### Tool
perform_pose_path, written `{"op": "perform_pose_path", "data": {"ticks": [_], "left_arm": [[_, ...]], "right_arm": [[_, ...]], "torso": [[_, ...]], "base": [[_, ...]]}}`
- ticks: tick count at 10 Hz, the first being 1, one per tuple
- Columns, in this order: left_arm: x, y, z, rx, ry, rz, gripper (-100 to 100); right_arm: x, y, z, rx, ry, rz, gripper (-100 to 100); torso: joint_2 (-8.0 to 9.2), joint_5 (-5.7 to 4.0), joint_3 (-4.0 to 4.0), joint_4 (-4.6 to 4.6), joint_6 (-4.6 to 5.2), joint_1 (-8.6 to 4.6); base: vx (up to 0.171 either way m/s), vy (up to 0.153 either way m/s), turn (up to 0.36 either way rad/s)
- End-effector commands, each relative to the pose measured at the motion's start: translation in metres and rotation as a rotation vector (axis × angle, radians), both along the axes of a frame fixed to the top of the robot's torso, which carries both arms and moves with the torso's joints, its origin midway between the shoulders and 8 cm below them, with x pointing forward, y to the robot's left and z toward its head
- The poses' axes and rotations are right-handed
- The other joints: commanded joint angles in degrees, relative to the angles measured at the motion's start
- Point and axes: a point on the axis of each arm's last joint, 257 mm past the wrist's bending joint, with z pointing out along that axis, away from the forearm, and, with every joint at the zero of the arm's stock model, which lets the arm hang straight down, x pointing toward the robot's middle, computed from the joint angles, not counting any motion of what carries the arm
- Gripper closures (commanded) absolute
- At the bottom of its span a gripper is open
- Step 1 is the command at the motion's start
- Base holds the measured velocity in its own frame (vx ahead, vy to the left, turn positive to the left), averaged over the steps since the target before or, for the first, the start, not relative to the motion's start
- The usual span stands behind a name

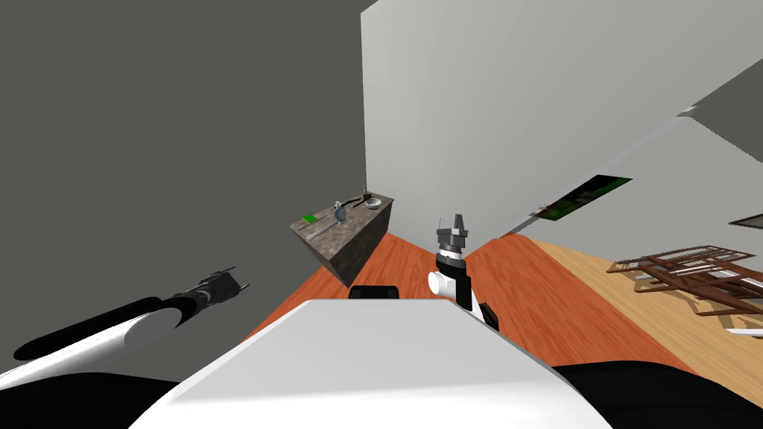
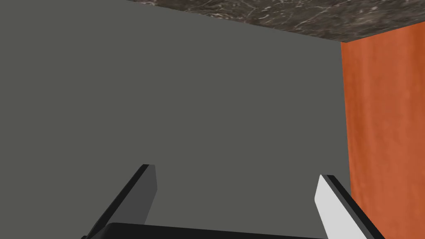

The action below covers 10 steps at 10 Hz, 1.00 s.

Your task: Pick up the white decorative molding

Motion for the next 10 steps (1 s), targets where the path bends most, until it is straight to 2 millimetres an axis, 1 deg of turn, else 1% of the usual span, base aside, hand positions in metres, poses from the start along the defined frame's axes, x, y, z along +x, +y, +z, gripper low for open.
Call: {"op": "perform_pose_path", "data": {"ticks": [1, 2, 3, 4, 5, 6, 7, 8, 9, 10], "left_arm": [[-0.021, 0.016, -0.004, -0.044, 0.045, 0.052, -100], [-0.026, 0.012, -0.010, -0.072, 0.066, 0.059, -100], [-0.035, 0.022, -0.008, -0.098, 0.086, 0.091, -100], [-0.044, 0.022, -0.015, -0.122, 0.112, 0.105, -100], [-0.045, 0.021, -0.015, -0.124, 0.114, 0.105, -100], [-0.059, 0.031, -0.016, -0.162, 0.143, 0.150, -100], [-0.062, 0.029, -0.019, -0.174, 0.160, 0.150, -100], [-0.073, 0.037, -0.016, -0.207, 0.179, 0.189, -100], [-0.079, 0.034, -0.021, -0.224, 0.202, 0.194, -100], [-0.091, 0.042, -0.018, -0.254, 0.219, 0.235, -100]], "right_arm": [[0.000, 0.000, 0.000, 0.000, 0.000, 0.000, 0], [0.000, 0.000, 0.000, 0.000, 0.000, 0.000, 0], [0.000, 0.000, 0.000, 0.000, 0.000, 0.000, 0], [0.000, 0.000, 0.000, 0.000, 0.000, 0.000, 0], [0.000, 0.000, 0.000, 0.000, 0.000, 0.000, 0], [0.000, 0.000, 0.000, 0.000, 0.000, 0.000, 0], [0.000, 0.000, 0.000, 0.000, 0.000, 0.000, 0], [0.000, 0.000, 0.000, 0.000, 0.000, 0.000, 0], [0.000, 0.000, 0.000, 0.000, 0.000, 0.000, 0], [0.000, 0.000, 0.000, 0.000, 0.000, 0.000, 0]], "torso": [[0.00, 0.00, 0.00, 0.00, 0.00, 0.00], [-0.03, -0.01, -0.01, 0.00, 0.01, -0.04], [-0.02, 0.01, -0.01, 0.00, 0.00, 0.02], [-0.05, 0.01, -0.03, -0.01, 0.02, 0.06], [-0.02, 0.02, -0.01, 0.00, 0.00, 0.07], [0.15, 0.03, 0.08, 0.03, -0.01, 0.11], [0.05, 0.01, 0.04, 0.02, 0.02, 0.04], [0.01, 0.02, 0.01, 0.00, 0.01, 0.06], [-0.09, 0.00, -0.04, -0.01, 0.04, -0.01], [-0.07, 0.00, -0.04, -0.02, 0.00, 0.02]], "base": [[0.110, -0.086, -0.083], [0.105, -0.064, -0.030], [0.114, -0.057, -0.078], [0.105, -0.055, -0.046], [0.048, -0.036, 0.008], [0.096, -0.067, -0.085], [0.104, -0.056, -0.058], [0.129, -0.078, -0.122], [0.121, -0.064, -0.057], [0.153, -0.068, -0.117]]}}
